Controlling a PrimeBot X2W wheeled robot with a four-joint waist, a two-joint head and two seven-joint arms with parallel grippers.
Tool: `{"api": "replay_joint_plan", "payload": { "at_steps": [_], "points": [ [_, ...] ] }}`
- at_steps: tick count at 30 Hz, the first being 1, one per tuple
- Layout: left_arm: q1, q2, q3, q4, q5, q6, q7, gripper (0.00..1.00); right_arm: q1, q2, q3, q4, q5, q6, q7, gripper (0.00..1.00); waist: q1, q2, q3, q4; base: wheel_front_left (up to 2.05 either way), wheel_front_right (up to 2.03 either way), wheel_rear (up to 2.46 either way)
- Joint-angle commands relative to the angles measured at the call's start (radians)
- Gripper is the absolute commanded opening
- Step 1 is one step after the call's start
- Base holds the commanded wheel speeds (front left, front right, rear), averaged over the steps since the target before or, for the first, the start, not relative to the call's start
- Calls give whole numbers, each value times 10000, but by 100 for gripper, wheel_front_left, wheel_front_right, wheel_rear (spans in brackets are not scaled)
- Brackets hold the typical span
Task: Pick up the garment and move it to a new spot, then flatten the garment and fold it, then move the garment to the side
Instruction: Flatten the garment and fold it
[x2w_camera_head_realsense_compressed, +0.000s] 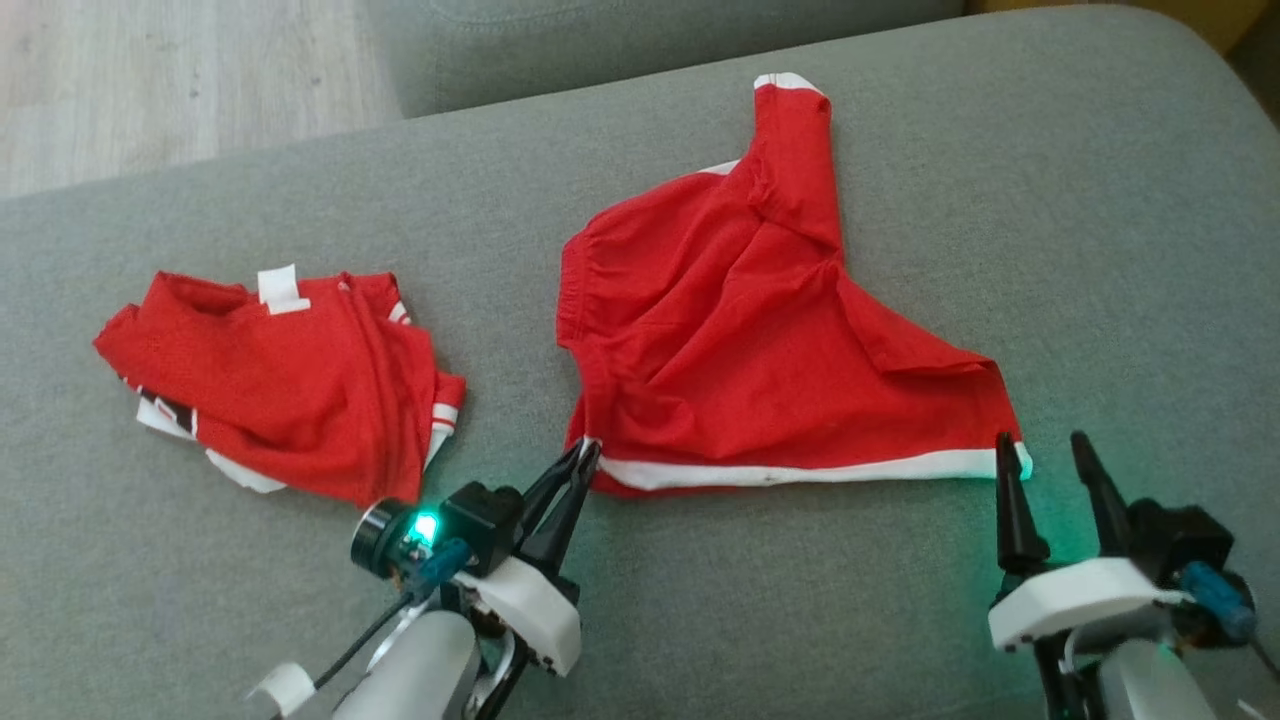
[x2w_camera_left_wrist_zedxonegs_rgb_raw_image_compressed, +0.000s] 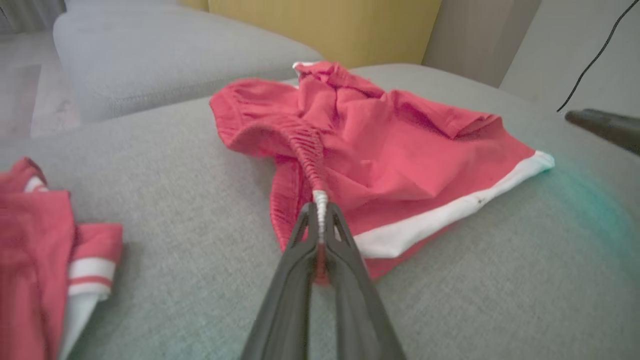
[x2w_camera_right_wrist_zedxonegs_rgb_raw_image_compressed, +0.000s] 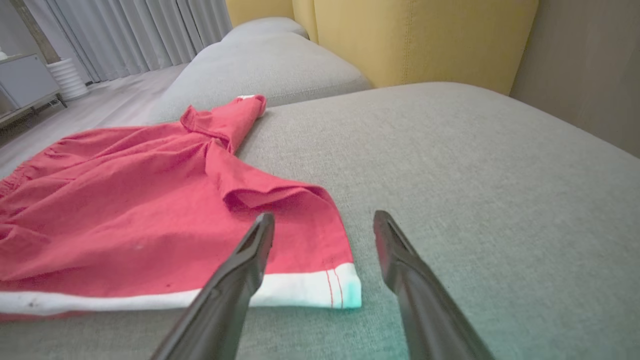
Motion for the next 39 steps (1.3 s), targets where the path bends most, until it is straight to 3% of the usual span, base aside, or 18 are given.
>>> {"api": "replay_joint_plan", "payload": {
  "at_steps": [1,13,27,28,29,30,39],
  "points": [
    [-300,176,320,-450,-53,39,-217,0,-218,-63,213,-73,-103,-7,-95,100,0,0,-54,22,0,0,0],
    [113,158,153,-1246,-80,305,-536,0,-669,-63,-192,1558,-69,-7,453,100,0,0,-184,323,0,0,0],
    [58,255,12,-1478,-139,372,-463,0,-1192,-62,-425,2345,-645,-7,265,100,0,0,58,519,0,0,0],
    [51,259,1,-1484,-145,377,-455,0,-1219,-62,-414,2384,-649,-7,246,80,0,0,69,518,0,0,0],
    [45,264,-8,-1490,-152,383,-450,0,-1247,-62,-407,2425,-651,-7,228,33,0,0,76,517,0,0,0],
    [40,269,-16,-1494,-161,387,-445,0,-1276,-62,-404,2467,-649,-7,212,0,0,0,81,516,0,0,0],
    [-143,468,80,-1644,-212,492,-494,0,-1496,-62,-113,2226,-171,-7,33,0,0,0,-69,488,0,0,0]
  ]
}}
